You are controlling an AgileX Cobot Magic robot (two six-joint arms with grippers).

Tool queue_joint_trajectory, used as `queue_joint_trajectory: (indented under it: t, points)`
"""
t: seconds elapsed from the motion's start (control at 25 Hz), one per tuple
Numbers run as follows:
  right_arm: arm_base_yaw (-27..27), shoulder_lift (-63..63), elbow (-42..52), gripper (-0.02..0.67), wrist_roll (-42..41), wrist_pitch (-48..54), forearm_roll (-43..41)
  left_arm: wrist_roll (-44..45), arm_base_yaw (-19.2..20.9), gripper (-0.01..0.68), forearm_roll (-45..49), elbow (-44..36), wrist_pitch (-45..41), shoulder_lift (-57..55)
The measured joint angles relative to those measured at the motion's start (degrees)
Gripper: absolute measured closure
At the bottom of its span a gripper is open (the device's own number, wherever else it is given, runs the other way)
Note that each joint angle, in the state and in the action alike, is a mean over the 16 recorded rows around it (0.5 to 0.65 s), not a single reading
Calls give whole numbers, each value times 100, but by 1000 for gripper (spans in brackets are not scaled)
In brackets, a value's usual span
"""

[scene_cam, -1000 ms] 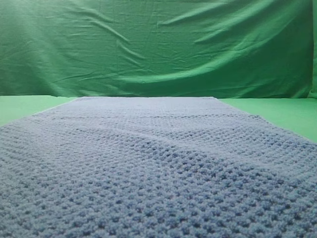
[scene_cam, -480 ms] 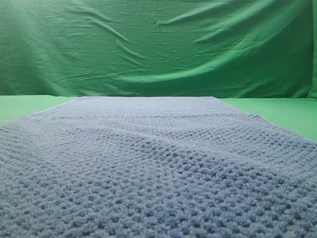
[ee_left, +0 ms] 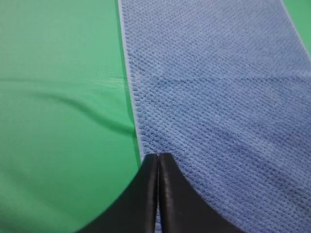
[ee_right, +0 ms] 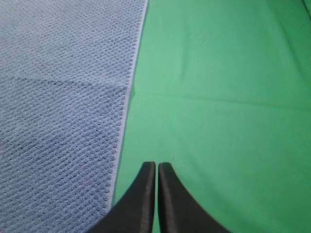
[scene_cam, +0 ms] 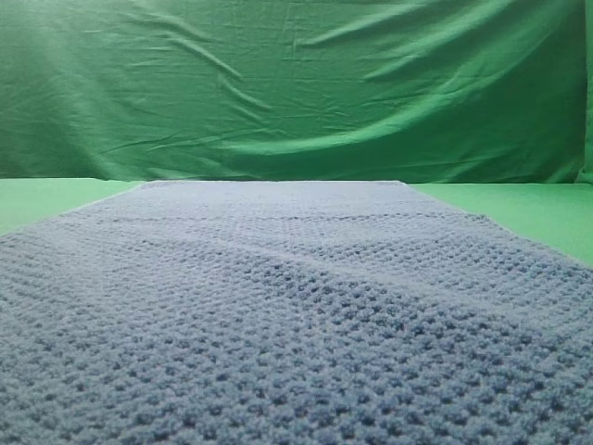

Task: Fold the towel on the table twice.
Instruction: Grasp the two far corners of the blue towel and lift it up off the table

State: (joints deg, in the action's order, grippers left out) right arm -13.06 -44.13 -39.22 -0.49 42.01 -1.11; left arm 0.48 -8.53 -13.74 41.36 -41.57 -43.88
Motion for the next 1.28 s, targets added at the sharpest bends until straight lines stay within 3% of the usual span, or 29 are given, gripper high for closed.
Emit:
queue_joint_trajectory:
  t: [0.52,0.8,0.96,1.28]
  points:
    - [-755,-3369,-2182,649,222,883,-175,418,-606,673,360,1738,-409,-3076]
    - [-854,-5187,-3267,620,413,1102,-213,328,-823,667,823,2600,-365,-4554]
    - [-856,-5969,-3758,528,451,1146,-216,232,-832,603,952,2921,-297,-5181]
    - [-858,-6810,-4258,212,472,985,-208,-239,-832,294,1063,3188,-129,-5883]
